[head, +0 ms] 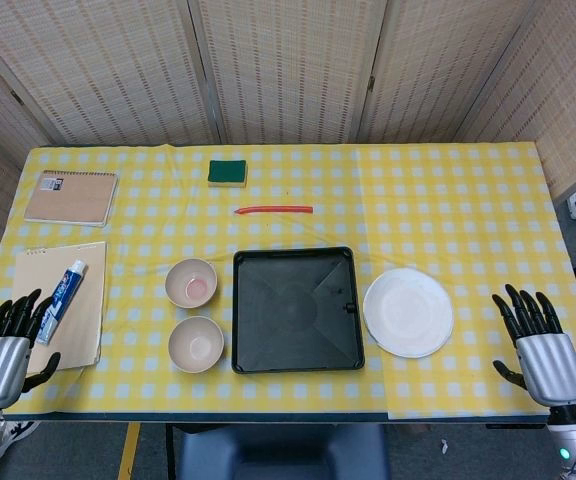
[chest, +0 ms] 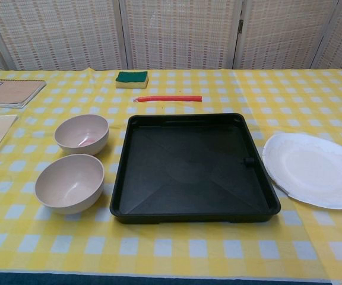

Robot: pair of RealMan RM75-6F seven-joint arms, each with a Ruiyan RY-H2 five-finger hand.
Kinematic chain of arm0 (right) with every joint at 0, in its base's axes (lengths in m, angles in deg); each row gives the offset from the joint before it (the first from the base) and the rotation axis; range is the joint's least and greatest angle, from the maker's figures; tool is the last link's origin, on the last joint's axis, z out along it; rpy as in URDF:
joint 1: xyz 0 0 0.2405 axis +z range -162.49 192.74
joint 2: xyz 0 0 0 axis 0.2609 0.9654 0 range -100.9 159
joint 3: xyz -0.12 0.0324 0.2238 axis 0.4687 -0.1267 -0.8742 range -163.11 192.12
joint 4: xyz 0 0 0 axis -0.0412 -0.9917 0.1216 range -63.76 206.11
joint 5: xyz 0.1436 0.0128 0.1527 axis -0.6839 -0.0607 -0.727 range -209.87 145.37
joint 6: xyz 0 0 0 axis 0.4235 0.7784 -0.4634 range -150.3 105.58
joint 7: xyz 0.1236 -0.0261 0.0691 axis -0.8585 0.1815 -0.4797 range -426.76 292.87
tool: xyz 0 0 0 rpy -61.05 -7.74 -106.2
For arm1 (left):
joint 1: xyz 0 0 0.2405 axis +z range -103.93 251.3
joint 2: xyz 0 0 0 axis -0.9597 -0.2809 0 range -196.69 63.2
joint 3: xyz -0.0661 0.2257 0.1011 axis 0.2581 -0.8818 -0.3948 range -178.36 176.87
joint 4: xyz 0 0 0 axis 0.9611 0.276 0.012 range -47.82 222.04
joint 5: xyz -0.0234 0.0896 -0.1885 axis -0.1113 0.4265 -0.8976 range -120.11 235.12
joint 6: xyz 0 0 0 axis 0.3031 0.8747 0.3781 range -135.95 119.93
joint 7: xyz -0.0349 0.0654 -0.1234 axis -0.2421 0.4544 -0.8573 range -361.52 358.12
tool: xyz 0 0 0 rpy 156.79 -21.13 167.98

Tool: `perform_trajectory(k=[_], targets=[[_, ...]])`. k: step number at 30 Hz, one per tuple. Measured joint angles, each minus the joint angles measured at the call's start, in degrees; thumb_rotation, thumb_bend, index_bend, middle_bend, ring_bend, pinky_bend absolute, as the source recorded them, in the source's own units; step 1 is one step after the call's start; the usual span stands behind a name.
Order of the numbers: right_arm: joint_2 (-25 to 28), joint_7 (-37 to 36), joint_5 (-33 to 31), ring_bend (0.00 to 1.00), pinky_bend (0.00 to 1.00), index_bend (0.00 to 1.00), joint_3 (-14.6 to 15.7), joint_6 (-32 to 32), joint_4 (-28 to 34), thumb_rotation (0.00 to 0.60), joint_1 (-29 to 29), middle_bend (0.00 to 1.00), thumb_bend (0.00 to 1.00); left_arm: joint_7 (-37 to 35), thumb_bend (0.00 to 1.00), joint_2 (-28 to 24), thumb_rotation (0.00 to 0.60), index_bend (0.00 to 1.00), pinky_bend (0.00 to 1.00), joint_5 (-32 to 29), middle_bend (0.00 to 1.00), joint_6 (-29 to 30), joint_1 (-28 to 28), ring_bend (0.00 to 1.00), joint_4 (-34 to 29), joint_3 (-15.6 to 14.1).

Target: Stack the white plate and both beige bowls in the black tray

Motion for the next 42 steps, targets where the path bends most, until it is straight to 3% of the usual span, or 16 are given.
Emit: perform_trajectory(k=[5,12,18,29,34,42], targets=[[-0.74,-0.28,1.09,0.0,0.0,0.01,-0.15,0.04,-1.5,0.6,0.35,0.0,0.15,-0.17,0.39,-0.04,0.6,0.0,0.0,-0.51,0.0,-0.36,-0.2,0.0,0.03,0.21],[-2.47,-4.27,4.86,0.0,0.0,0.34,0.86,-0.09,-10.23,0.6,1.57,0.0,0.15,-0.19,0.39,-0.27,0.6,0.0,0.0,-0.33,0.0,0.43,0.13,0.0,-0.44,0.15],[-6.54,-11.02,7.4,0.01,0.0,0.48,2.38,-0.26,-23.69,0.6,2.37,0.01,0.15,0.33,0.39,-0.12,0.6,0.0,0.0,0.0,0.0,0.67,0.27,0.0,-0.57,-0.06],[-17.88,-22.02,8.38,0.07,0.0,0.54,3.5,0.19,-47.06,0.6,3.01,0.07,0.19,0.85,0.39,0.02,0.6,0.0,0.0,-0.7,0.0,0.18,0.2,0.0,-0.62,-0.01],[-22.74,-28.72,8.04,0.08,0.0,0.54,3.39,0.31,-55.05,0.6,3.8,0.07,0.27,1.17,0.39,0.1,0.6,0.0,0.0,-0.73,0.0,0.12,0.16,0.0,-0.74,-0.06],[-28.95,-30.34,7.88,0.08,0.0,0.54,3.32,1.23,-66.35,0.6,5.37,0.07,0.3,1.25,0.39,0.08,0.6,0.0,0.0,-1.13,0.0,-0.17,0.09,0.0,-0.72,-0.01]])
